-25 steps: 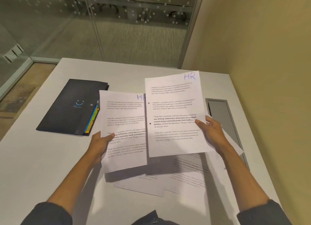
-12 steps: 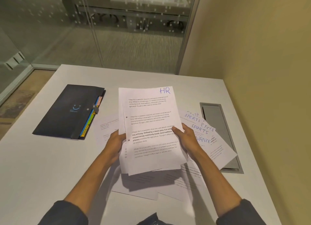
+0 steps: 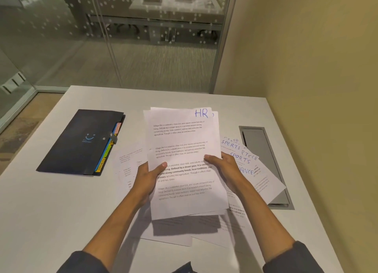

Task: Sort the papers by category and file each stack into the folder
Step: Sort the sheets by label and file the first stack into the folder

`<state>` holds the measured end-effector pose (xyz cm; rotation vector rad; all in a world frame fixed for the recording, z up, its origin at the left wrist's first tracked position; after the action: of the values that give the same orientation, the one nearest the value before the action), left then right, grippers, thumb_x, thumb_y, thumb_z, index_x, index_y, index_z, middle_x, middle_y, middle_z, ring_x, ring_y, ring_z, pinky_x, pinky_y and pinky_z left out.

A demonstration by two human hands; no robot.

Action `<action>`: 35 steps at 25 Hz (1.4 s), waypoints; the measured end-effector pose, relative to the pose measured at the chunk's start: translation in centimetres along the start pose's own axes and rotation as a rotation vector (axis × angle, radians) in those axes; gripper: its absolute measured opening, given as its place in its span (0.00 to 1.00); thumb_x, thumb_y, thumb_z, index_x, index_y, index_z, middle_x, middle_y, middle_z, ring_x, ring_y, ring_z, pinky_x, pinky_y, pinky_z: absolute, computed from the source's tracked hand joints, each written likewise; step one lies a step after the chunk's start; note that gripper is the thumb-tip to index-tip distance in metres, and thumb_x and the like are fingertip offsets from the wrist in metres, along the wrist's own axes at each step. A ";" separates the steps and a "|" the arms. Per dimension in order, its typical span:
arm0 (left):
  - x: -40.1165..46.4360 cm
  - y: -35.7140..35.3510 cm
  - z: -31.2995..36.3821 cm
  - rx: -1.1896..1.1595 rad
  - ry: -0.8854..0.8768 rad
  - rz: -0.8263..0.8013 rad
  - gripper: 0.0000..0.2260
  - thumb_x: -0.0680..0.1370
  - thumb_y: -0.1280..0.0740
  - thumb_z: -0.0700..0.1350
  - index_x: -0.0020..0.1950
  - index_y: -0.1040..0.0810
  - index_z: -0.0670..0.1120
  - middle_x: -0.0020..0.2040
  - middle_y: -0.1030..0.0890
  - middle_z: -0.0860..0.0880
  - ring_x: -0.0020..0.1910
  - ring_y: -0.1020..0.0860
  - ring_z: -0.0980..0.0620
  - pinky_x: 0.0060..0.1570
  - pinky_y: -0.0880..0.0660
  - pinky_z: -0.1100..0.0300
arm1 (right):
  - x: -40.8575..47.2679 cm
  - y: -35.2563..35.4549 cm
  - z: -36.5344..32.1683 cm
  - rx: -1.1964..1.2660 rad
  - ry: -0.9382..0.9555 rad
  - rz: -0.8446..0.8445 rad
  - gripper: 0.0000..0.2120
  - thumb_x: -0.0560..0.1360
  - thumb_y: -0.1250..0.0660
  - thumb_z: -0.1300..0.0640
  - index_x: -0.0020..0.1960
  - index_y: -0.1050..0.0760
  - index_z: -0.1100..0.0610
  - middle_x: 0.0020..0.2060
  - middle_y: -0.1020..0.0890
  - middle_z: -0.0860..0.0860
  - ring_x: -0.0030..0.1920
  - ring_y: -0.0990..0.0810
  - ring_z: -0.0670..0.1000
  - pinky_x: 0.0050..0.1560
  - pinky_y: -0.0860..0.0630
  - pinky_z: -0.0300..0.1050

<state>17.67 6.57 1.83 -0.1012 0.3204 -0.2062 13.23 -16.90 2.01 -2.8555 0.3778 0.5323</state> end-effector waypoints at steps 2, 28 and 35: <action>-0.1 -0.5 0.0 0.018 -0.012 -0.022 0.09 0.78 0.34 0.37 0.55 0.22 0.50 0.45 0.15 0.56 0.44 0.16 0.57 0.38 0.22 0.67 | 0.2 0.2 -0.3 -0.059 -0.001 0.021 0.13 0.75 0.29 0.60 0.59 0.20 0.62 0.51 0.14 0.53 0.51 0.15 0.54 0.55 0.20 0.49; 0.5 -1.6 1.9 0.119 -0.082 -0.055 0.11 0.70 0.25 0.38 0.50 0.18 0.48 0.45 0.14 0.53 0.44 0.16 0.54 0.41 0.20 0.60 | -3.4 0.5 -2.9 -0.166 0.286 0.093 0.06 0.73 0.26 0.59 0.49 0.18 0.51 0.42 0.13 0.47 0.44 0.14 0.48 0.47 0.19 0.40; -0.7 -1.9 0.3 0.164 -0.081 -0.083 0.11 0.73 0.28 0.38 0.49 0.20 0.53 0.43 0.15 0.59 0.42 0.17 0.61 0.41 0.21 0.66 | -3.9 1.0 -1.7 -0.160 0.293 0.105 0.08 0.73 0.26 0.60 0.47 0.20 0.48 0.39 0.14 0.40 0.41 0.15 0.41 0.42 0.20 0.35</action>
<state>16.78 4.87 2.60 0.0396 0.2181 -0.3091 9.95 -17.49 4.92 -3.0883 0.5592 0.1653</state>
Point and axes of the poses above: each hand's wrist, its own x-axis towards the middle knuckle, its own y-axis out of the back of the hand, z = x × y, the point moved 9 cm from there along x, towards the middle knuckle
